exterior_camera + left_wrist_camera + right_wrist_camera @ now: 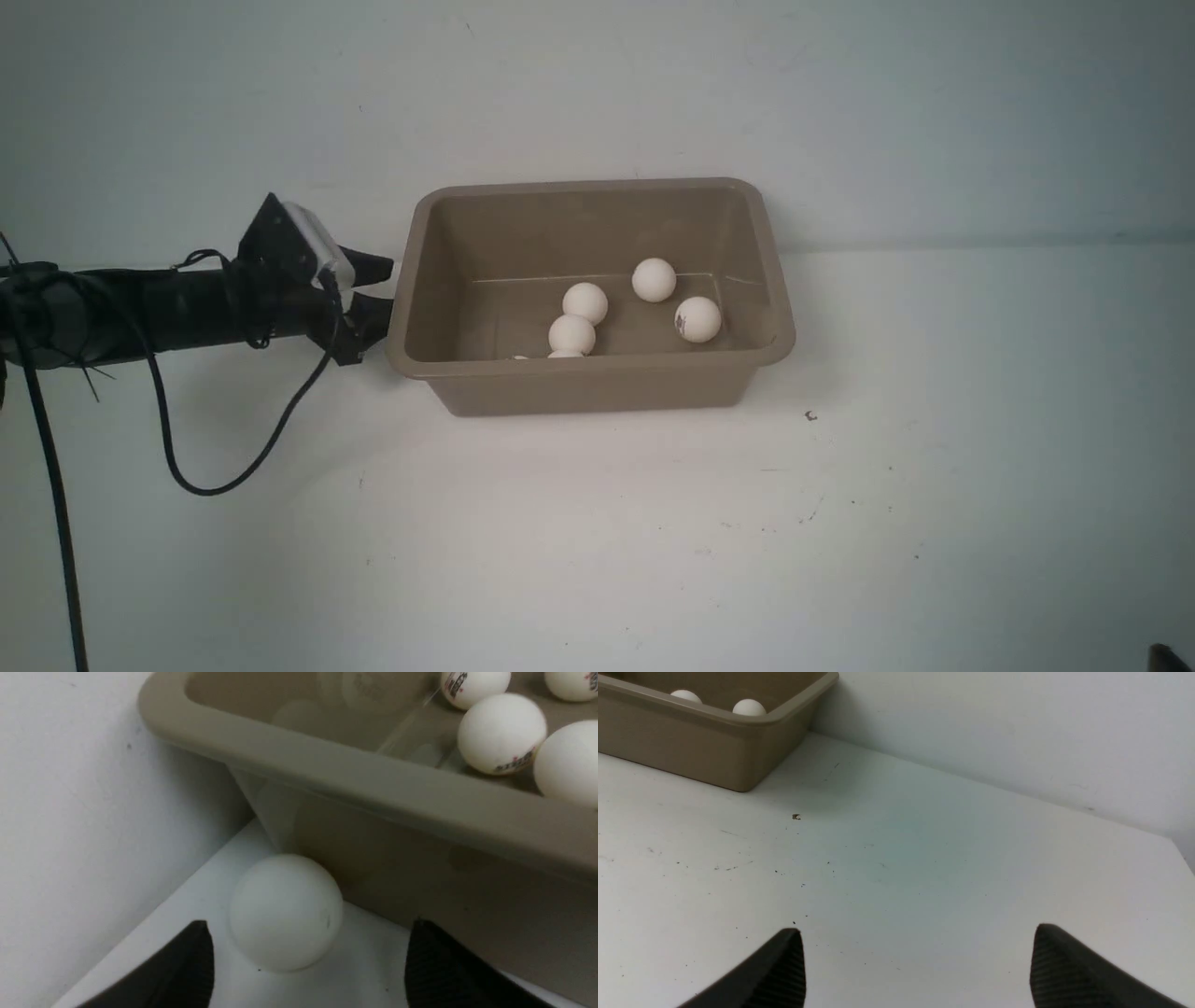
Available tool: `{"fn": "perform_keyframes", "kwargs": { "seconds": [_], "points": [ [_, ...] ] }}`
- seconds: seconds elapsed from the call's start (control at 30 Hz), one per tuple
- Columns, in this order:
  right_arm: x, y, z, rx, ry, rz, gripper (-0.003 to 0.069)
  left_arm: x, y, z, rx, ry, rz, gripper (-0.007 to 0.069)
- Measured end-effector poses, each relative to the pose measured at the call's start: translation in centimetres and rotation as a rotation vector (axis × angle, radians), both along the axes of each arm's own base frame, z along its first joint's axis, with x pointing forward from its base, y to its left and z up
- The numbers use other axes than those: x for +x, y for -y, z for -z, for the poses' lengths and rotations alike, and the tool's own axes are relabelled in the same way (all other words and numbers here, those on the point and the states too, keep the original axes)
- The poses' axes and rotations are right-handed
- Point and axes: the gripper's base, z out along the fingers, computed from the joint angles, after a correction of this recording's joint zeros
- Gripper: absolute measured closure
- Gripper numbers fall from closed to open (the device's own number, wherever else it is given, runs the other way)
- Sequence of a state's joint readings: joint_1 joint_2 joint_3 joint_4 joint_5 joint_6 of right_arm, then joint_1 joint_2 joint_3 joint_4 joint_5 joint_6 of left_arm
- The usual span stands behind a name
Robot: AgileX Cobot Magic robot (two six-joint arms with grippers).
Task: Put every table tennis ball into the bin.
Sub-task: Use the left arm to clamp the table tennis ball closest to it
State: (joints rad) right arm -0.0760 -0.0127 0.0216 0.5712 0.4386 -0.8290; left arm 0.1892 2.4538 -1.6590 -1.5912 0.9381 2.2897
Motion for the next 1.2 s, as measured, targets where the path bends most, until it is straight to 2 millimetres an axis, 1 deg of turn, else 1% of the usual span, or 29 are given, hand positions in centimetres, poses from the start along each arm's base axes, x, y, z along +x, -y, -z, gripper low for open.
{"fn": "perform_keyframes", "kwargs": {
  "seconds": [0.07, 0.27, 0.5, 0.6, 0.7, 0.77, 0.8, 0.97, 1.1, 1.13, 1.17, 1.2],
  "points": [
    [0.0, 0.0, 0.0, 0.000, 0.000, 0.000, 0.0069, 0.2, 0.7, 0.3, 0.024, -0.008, -0.012, 0.0136],
    [0.0, 0.0, 0.0, 0.000, 0.000, 0.000, 0.0069, 0.7, 1.6, 0.4, 0.043, 0.036, -0.043, 0.0136],
    [0.0, 0.0, 0.0, 0.000, -0.001, -0.001, 0.0069, 1.2, 2.8, 0.9, 0.155, 0.082, -0.055, 0.0136],
    [0.0, 0.0, 0.0, 0.000, -0.001, 0.000, 0.0069, 1.3, 3.3, 0.9, 0.177, 0.095, -0.053, 0.0137],
    [0.0, 0.0, 0.0, 0.000, -0.001, 0.000, 0.0069, 1.3, 3.7, 0.9, 0.184, 0.103, -0.045, 0.0177],
    [0.0, 0.0, 0.0, 0.000, -0.001, 0.000, 0.0069, 1.3, 3.9, 0.9, 0.184, 0.103, -0.041, 0.0242],
    [0.0, 0.0, 0.0, 0.000, -0.001, 0.000, 0.0069, 1.3, 3.9, 0.9, 0.182, 0.102, -0.040, 0.0272],
    [0.0, 0.0, 0.0, 0.000, -0.001, 0.000, 0.0069, 1.3, 3.8, 0.9, 0.181, 0.100, -0.044, 0.0272],
    [0.0, 0.0, 0.0, 0.000, -0.001, 0.000, 0.0069, 1.3, 2.6, 0.9, 0.166, 0.086, -0.069, 0.0272],
    [0.0, 0.0, 0.0, 0.000, -0.001, 0.000, 0.0069, 1.3, 2.0, 0.8, 0.163, 0.083, -0.082, 0.0272],
    [0.0, 0.0, 0.0, 0.000, -0.001, 0.000, 0.0069, 1.3, 2.0, 0.8, 0.163, 0.083, -0.082, 0.0272],
    [0.0, 0.0, 0.0, 0.000, -0.001, 0.000, 0.0069, 1.3, 1.0, 0.7, 0.160, 0.081, -0.103, 0.0272]
  ]
}}
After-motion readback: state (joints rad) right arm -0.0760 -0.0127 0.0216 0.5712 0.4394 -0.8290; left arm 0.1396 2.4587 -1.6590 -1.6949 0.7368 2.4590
